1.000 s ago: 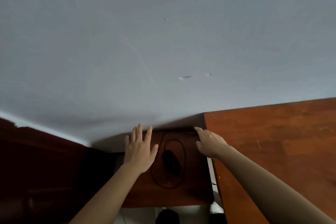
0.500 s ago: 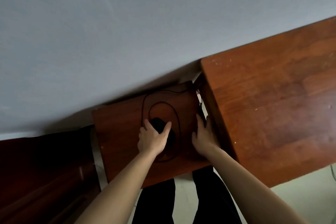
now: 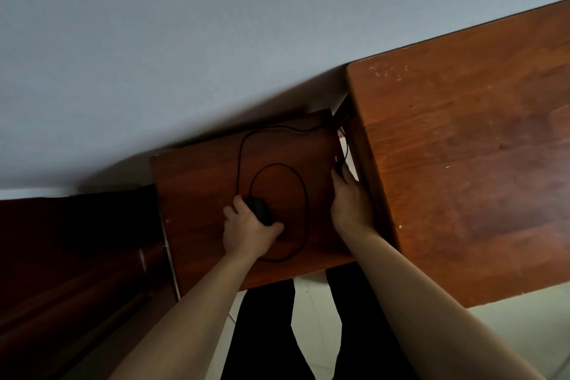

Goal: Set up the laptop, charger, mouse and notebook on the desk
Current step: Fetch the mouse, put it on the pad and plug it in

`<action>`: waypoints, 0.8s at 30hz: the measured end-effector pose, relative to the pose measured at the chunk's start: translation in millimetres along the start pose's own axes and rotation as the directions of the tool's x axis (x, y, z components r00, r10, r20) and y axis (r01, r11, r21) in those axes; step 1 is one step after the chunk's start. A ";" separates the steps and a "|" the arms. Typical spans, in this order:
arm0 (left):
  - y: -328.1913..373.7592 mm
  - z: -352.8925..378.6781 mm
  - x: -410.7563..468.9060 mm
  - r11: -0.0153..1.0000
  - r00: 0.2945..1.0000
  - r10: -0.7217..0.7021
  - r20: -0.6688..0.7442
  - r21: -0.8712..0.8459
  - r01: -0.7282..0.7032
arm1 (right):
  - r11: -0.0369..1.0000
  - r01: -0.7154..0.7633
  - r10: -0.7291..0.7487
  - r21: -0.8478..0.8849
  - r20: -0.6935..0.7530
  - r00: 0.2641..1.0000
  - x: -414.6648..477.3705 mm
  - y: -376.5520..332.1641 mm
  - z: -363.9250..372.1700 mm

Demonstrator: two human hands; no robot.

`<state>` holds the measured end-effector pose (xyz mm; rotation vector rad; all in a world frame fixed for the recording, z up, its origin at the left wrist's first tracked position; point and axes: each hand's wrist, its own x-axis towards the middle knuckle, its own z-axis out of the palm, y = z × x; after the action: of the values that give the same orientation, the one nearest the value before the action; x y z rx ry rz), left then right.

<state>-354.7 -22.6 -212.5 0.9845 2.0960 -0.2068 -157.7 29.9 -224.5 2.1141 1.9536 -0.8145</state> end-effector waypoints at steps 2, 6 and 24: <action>-6.1 -2.3 -16.5 1.000 0.998 -0.002 -0.057 -0.012 0.002 | 0.995 0.040 -0.040 0.086 0.004 0.999 -6.6 1.3 -3.2; -8.8 -22.9 -55.2 0.998 0.986 0.016 -0.167 -0.057 -0.026 | 0.920 0.146 -0.146 0.364 -0.028 0.989 -30.5 -9.0 -18.2; 5.2 -146.6 -211.5 0.893 0.783 0.355 -0.511 -0.064 -0.446 | 0.607 0.303 0.104 0.735 -0.452 0.886 -175.9 -17.3 -208.7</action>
<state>-357.1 -76.4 39.2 1.4555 2.2202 0.5000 -115.6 -26.1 40.0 2.9262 2.1991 -1.5861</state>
